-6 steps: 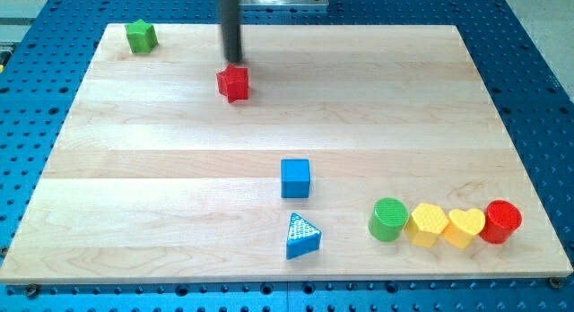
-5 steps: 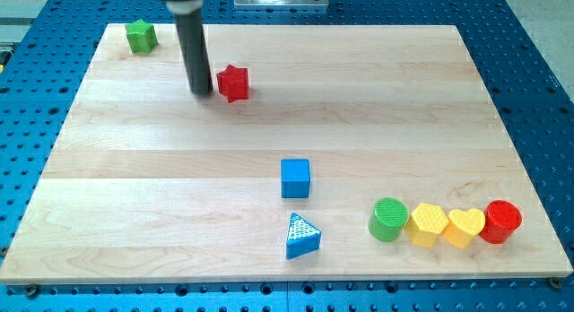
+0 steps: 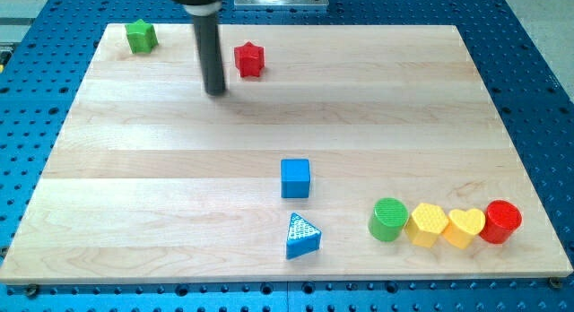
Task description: Keep the red star vertically above the blue cube
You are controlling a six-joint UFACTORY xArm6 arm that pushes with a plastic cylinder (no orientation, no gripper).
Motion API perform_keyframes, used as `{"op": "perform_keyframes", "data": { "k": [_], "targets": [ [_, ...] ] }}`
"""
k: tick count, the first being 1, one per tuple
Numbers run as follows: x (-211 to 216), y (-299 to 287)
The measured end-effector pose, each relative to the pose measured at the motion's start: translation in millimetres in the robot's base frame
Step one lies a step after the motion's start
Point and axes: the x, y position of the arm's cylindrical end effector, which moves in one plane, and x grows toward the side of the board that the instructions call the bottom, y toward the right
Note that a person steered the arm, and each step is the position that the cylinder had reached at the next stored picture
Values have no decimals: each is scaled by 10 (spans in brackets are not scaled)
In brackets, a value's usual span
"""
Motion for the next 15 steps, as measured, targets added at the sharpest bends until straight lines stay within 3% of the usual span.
{"op": "perform_keyframes", "data": {
  "k": [1, 2, 3, 4, 5, 6, 7, 8, 9, 11, 12, 13, 15],
  "targets": [
    [-836, 525],
    [-1218, 806],
    [-637, 442],
    [-41, 747],
    [-617, 1246],
    [-305, 1067],
    [-283, 538],
    [-851, 530],
    [-986, 508],
    [-987, 1132],
    [-539, 901],
    [-515, 1257],
    [-608, 1301]
  ]
}}
